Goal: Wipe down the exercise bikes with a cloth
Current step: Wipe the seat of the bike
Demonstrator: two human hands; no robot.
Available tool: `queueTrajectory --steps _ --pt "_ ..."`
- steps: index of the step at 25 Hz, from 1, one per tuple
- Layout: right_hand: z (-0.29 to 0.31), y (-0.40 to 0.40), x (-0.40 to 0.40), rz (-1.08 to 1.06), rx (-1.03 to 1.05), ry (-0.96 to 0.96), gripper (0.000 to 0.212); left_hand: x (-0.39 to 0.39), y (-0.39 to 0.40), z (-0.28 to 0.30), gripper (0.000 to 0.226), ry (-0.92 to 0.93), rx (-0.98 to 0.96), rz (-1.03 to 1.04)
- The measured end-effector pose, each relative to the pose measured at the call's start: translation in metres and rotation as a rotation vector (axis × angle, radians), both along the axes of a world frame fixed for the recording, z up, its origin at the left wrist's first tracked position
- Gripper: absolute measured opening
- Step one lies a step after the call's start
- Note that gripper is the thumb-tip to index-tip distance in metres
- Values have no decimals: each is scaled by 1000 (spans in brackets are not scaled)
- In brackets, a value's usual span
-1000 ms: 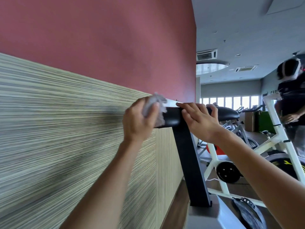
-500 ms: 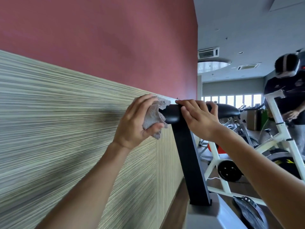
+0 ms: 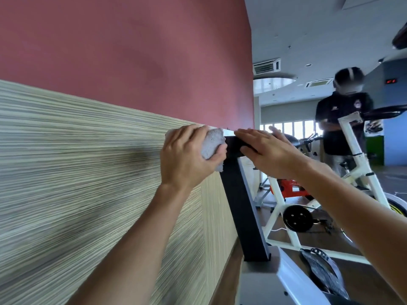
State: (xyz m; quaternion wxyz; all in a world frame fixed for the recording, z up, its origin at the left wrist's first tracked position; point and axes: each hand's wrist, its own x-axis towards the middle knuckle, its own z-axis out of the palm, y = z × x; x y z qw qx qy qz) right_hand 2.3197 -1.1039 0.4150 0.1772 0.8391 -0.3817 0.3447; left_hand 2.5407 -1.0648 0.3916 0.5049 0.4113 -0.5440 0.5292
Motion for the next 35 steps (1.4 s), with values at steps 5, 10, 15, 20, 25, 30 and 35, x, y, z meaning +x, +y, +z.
queueTrajectory --steps 5,10,15,20,25,30,35 --pt "-20 -12 -25 -87 -111 -60 55 -32 4 3 49 63 135 327" --pt "-25 -24 -25 -14 -154 -110 56 -60 -6 -3 72 -282 296 574" --pt "-21 -25 -29 40 -143 -145 59 -23 12 10 72 -279 279 365" --pt "-24 -23 -26 32 -112 -172 59 -76 -1 22 74 -4 445 605" --pt "-23 -15 -29 32 -142 -121 58 -58 4 20 80 -138 474 543" --pt "-27 0 -17 -74 -153 -159 59 -3 21 4 68 48 288 83" --pt "-18 13 24 -8 -109 -31 79 20 19 12 49 392 427 -254"
